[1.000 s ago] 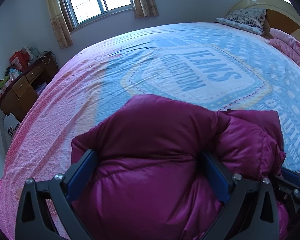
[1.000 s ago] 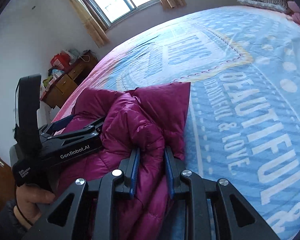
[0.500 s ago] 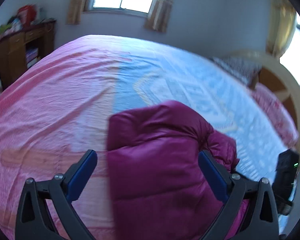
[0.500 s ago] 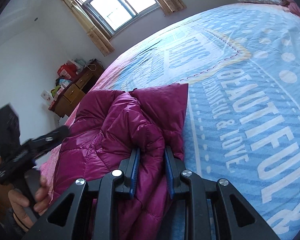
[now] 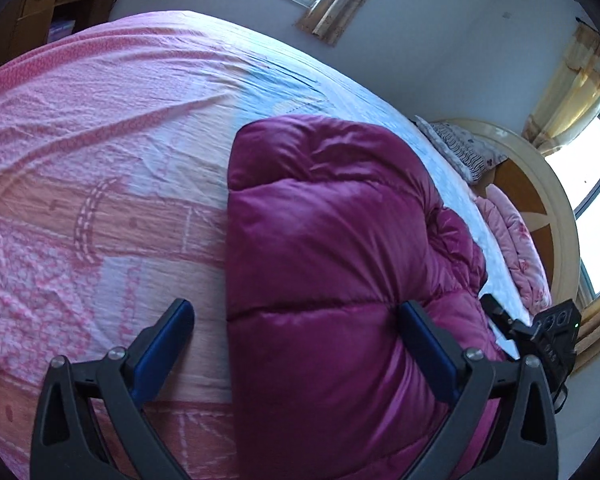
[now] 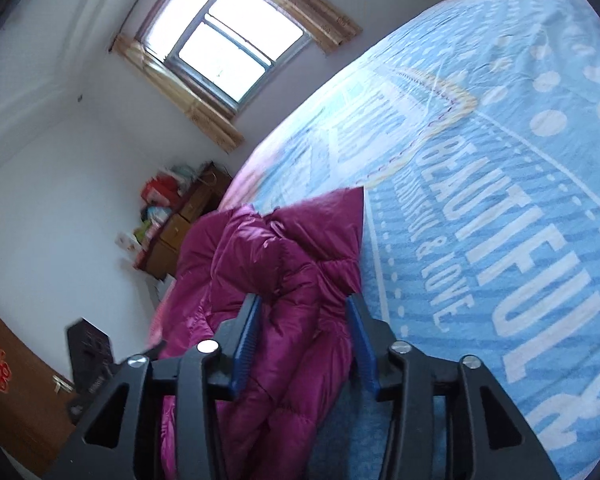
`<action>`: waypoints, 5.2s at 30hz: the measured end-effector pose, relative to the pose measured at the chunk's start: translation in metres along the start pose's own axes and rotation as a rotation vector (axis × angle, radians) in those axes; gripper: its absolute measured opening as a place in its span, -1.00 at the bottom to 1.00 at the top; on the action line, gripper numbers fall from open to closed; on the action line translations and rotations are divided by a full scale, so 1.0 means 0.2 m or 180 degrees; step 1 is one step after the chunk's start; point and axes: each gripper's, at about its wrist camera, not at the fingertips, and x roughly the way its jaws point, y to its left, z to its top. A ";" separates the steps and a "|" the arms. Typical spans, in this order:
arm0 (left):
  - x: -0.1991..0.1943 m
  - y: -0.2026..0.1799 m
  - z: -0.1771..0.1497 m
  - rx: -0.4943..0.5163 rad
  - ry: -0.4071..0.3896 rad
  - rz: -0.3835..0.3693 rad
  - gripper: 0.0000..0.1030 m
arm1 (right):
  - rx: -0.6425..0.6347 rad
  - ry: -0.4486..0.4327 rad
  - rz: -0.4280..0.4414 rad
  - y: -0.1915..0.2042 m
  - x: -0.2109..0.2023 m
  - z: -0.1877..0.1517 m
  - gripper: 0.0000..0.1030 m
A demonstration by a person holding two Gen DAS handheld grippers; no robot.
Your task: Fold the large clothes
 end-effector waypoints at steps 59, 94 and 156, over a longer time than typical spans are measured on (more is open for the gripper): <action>0.06 -0.08 -0.01 0.0493 -0.0044 0.0241 0.52 | -0.0735 0.0625 -0.0079 0.22 0.17 -0.10 0.24; -0.42 -0.10 -0.43 0.0550 0.0011 0.0232 0.05 | -0.0450 0.0528 -0.0344 0.48 -0.31 -0.68 0.00; -1.06 0.96 -0.10 -0.0519 -0.1014 0.1865 -0.17 | -0.1893 0.1535 0.0762 1.76 1.11 -1.25 -0.15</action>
